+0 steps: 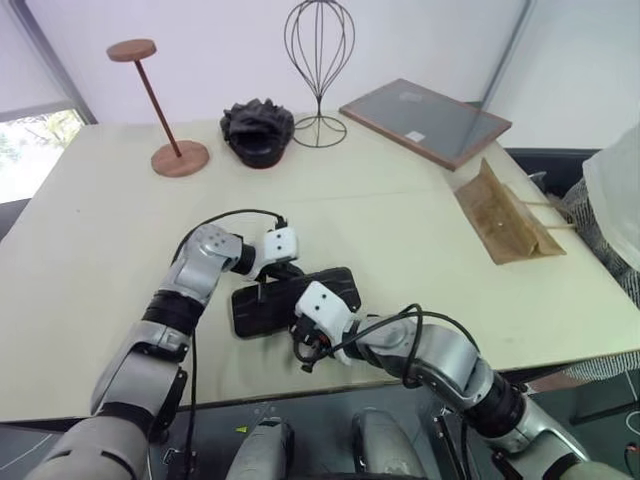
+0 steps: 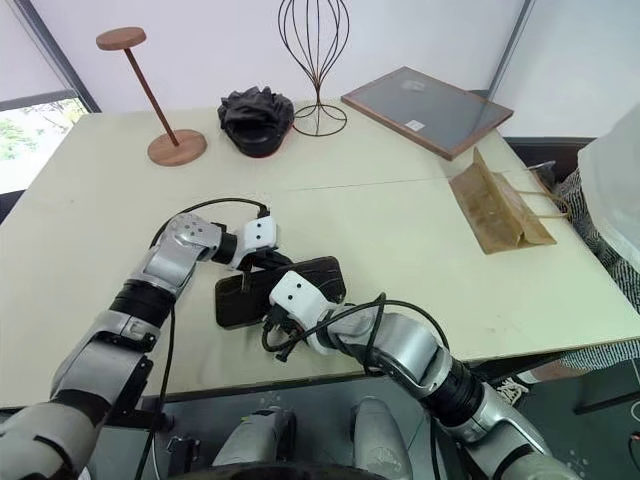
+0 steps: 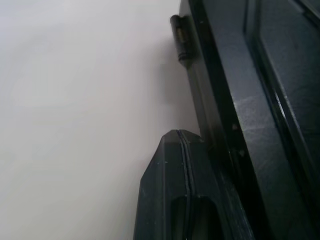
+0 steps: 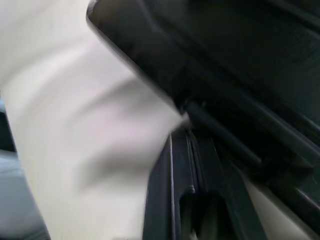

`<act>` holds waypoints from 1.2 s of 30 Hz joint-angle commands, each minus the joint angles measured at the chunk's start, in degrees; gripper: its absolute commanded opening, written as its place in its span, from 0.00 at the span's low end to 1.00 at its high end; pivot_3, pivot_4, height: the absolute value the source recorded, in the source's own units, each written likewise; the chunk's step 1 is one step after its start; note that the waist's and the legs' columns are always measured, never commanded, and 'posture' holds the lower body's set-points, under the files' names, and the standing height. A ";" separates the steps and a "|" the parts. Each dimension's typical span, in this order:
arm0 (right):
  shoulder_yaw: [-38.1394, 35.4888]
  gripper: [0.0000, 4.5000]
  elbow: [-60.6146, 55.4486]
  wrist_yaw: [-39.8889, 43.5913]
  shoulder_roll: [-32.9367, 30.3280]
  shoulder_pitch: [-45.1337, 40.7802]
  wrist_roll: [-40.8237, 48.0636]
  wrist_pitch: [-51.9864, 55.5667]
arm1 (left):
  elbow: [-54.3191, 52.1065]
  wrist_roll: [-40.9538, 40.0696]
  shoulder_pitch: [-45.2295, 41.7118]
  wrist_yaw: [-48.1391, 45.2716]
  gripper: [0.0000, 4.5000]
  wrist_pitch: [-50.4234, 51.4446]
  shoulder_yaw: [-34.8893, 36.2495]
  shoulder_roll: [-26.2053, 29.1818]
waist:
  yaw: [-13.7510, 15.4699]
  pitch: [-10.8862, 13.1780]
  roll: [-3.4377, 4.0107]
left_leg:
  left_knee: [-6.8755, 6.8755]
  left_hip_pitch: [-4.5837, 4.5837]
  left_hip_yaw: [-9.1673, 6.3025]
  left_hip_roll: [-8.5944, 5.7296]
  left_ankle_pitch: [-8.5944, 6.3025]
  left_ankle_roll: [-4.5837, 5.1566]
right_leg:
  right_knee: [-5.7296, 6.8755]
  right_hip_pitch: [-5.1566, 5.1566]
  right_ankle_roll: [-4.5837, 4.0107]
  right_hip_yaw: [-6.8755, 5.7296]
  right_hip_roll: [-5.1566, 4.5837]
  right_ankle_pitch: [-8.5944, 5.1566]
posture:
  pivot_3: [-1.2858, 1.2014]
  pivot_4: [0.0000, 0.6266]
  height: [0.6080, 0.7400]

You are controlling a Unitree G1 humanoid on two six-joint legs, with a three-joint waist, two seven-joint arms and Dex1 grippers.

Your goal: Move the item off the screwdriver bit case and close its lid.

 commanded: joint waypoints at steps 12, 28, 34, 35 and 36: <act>-13.20 0.00 0.95 -3.63 1.39 -6.67 -2.94 2.10 | 12.06 0.10 1.08 2.73 0.00 -6.20 -3.79 -8.17 | 0.99 -0.22 0.41 | 0.02 0.09 -0.01 0.04 -0.11 0.15 | 0.00 0.11 -0.17 -0.03 0.03 -0.09 | 0.52 0.24 1.00; -28.23 0.00 -12.78 12.97 -8.56 -4.78 14.14 19.89 | -17.27 -18.32 4.61 6.42 0.00 14.26 14.42 5.66 | 1.68 1.01 0.38 | 0.18 -1.70 -0.08 -0.24 -0.05 0.01 | 0.12 -1.62 -0.34 0.05 -0.10 0.29 | 0.52 0.24 1.00; -29.70 0.00 -11.44 22.27 -21.95 -6.97 11.81 10.86 | -39.83 -27.18 14.31 11.99 0.00 29.61 22.48 12.05 | 1.87 1.73 0.39 | 0.22 -1.71 0.04 -0.27 -0.06 0.00 | -0.26 -1.43 -0.30 0.01 -0.18 0.29 | 0.52 0.24 1.00; -29.69 0.00 -10.77 23.35 -23.41 -7.10 11.22 9.33 | -42.44 -28.30 15.74 12.92 0.00 31.39 23.31 12.79 | 1.92 1.77 0.35 | 0.22 -1.71 0.05 -0.26 -0.06 0.00 | -0.29 -1.40 -0.30 0.01 -0.20 0.29 | 0.52 0.24 1.00; -29.72 0.00 -10.19 24.41 -24.74 -7.13 10.61 7.80 | -45.03 -29.48 17.25 13.71 0.00 33.12 24.17 13.42 | 1.97 1.82 0.29 | 0.23 -1.71 0.08 -0.27 -0.06 -0.01 | -0.31 -1.39 -0.30 0.01 -0.21 0.30 | 0.52 0.24 1.00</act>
